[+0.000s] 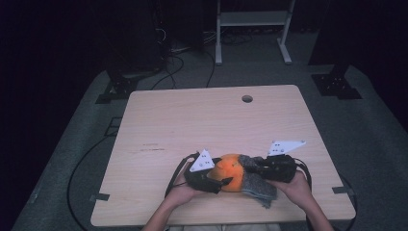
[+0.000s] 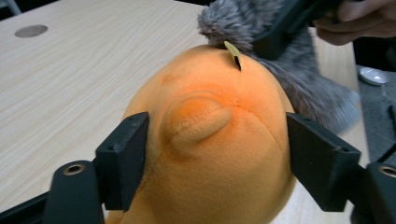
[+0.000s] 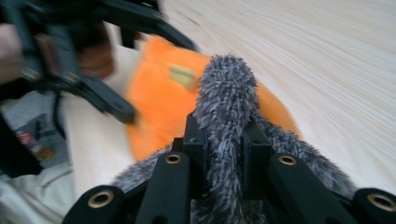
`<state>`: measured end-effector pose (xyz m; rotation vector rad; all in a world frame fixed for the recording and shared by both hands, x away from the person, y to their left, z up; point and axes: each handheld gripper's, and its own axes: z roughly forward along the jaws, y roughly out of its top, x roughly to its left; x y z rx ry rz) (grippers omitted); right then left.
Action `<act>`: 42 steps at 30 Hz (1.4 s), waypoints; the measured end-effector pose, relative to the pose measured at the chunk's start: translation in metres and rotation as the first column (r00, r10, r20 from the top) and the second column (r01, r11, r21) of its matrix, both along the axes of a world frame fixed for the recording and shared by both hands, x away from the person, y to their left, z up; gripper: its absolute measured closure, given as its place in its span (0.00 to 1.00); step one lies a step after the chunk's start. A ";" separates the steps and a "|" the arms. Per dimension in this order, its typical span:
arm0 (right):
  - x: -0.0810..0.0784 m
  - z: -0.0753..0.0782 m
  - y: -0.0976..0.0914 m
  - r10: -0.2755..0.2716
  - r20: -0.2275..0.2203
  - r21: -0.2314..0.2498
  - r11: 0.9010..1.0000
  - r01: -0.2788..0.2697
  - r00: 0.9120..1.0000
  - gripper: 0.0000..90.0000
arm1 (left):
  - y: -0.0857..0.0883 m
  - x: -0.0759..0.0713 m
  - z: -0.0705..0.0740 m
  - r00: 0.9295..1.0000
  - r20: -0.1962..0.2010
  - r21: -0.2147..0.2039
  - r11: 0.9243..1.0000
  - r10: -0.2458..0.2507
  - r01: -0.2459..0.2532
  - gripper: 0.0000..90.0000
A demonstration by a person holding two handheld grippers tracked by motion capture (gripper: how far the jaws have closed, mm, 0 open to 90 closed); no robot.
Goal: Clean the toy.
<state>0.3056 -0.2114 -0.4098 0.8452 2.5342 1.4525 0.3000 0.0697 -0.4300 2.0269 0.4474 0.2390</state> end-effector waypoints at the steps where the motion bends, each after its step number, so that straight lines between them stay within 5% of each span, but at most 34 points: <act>1: 0.001 -0.002 -0.003 -0.018 -0.004 -0.013 1.000 0.018 1.000 0.84 | 0.001 0.000 0.000 1.000 -0.003 -0.006 1.000 0.000 0.000 0.31; 5: -0.003 0.002 -0.010 -0.046 0.002 -0.006 0.999 0.046 0.999 0.84 | -0.001 -0.003 0.006 0.999 0.017 -0.012 1.000 0.029 -0.029 0.34; 9: -0.016 0.025 0.004 0.034 0.064 0.090 0.995 -0.040 0.997 0.84 | -0.007 -0.008 0.016 0.999 -0.001 0.002 0.999 0.036 -0.036 0.37; 13: -0.016 0.018 0.018 0.068 0.056 0.057 0.996 -0.072 0.996 0.83 | -0.009 -0.012 0.015 1.000 0.005 0.023 1.000 -0.004 0.004 0.33; 18: -0.012 0.011 0.012 0.061 0.017 0.051 0.997 -0.062 0.998 0.84 | -0.009 -0.004 0.005 1.000 -0.007 -0.027 0.999 -0.027 0.026 0.17; 25: -0.003 0.003 0.000 0.010 -0.003 0.026 1.000 -0.010 1.000 0.84 | -0.001 -0.004 -0.002 0.998 0.010 -0.048 0.997 -0.054 0.054 0.31; 29: -0.005 0.007 -0.005 -0.040 0.027 -0.011 0.999 0.040 0.999 0.84 | 0.000 -0.006 0.009 1.000 0.029 -0.047 0.999 0.012 -0.011 0.40; 33: -0.015 0.024 0.000 -0.008 0.084 0.104 0.995 -0.001 0.996 0.84 | -0.007 -0.012 0.016 0.996 0.067 -0.010 0.998 0.060 -0.060 0.41; 36: -0.018 0.024 0.020 0.036 0.112 0.031 0.999 -0.040 0.993 0.84 | -0.013 -0.017 0.015 0.995 0.095 0.019 0.999 0.041 -0.043 0.38; 42: -0.012 0.011 0.017 0.040 0.060 0.027 0.999 -0.041 0.997 0.84 | -0.005 -0.001 0.003 1.000 0.011 -0.062 0.998 0.012 -0.012 0.17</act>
